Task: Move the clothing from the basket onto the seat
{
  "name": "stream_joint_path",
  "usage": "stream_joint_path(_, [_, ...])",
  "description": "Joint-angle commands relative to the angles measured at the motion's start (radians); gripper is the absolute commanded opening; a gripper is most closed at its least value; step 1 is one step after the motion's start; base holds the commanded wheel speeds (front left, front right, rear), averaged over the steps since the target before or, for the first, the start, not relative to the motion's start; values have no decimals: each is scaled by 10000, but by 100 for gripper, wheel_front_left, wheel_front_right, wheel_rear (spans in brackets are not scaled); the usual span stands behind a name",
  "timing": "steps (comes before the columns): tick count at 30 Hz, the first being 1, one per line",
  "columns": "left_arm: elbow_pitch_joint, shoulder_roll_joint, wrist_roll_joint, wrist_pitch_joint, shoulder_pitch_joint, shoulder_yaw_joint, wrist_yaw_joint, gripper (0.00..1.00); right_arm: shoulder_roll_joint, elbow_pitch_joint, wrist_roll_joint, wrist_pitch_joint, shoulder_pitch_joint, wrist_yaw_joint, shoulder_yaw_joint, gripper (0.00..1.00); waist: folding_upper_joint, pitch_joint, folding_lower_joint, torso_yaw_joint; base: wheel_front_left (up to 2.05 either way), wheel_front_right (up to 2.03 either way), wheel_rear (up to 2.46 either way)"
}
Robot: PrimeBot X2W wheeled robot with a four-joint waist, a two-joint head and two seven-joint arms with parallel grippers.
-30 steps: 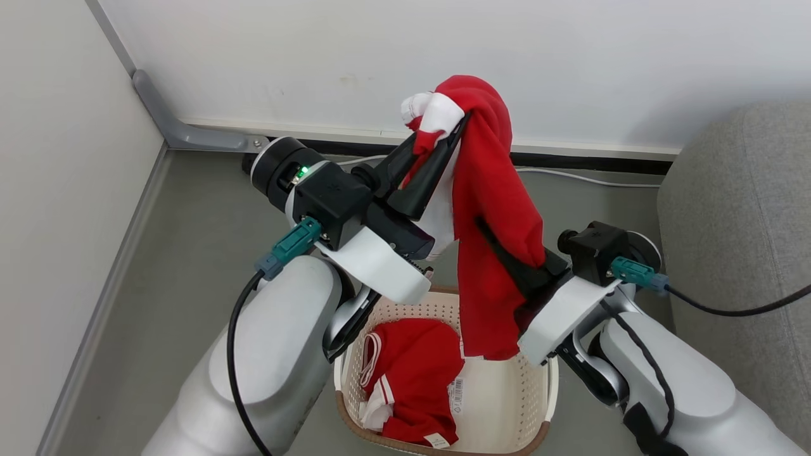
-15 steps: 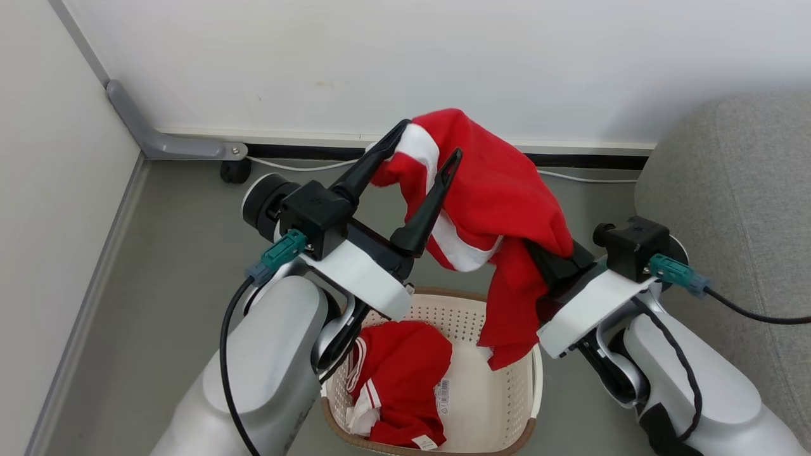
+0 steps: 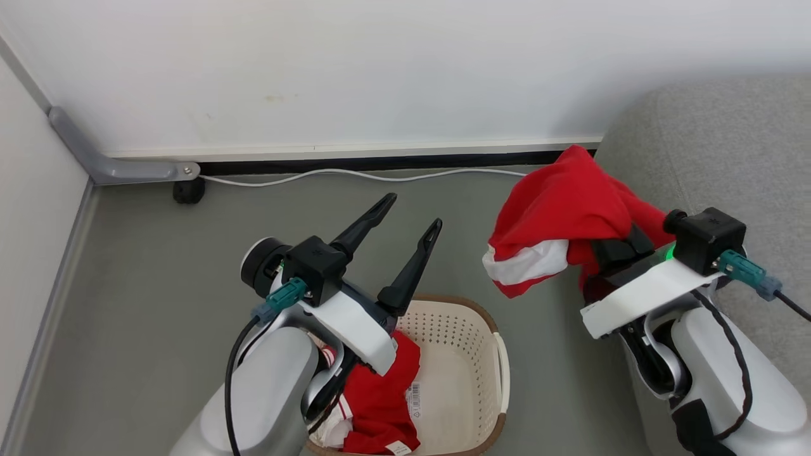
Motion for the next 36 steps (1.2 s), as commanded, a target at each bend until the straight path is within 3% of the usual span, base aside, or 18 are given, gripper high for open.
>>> stream_joint_path(1, [-156, 240, -106, -49, -59, 223, -71, 100, -24, -376, -58, -61, 79, 40, -53, 0, 0, 44, 0, -293, 0, 0, 0])
stream_joint_path(13, [84, 357, -319, -49, 533, -155, -71, 100, -71, -698, -109, -61, 275, 40, -884, 0, 0, 42, 0, -1703, 0, 0, 0])
stream_joint_path(36, [-128, 352, -436, -49, 945, -462, -71, 100, 183, -1393, -365, -61, 988, 40, -2411, 0, 0, -23, 0, -5414, 0, 0, 0])
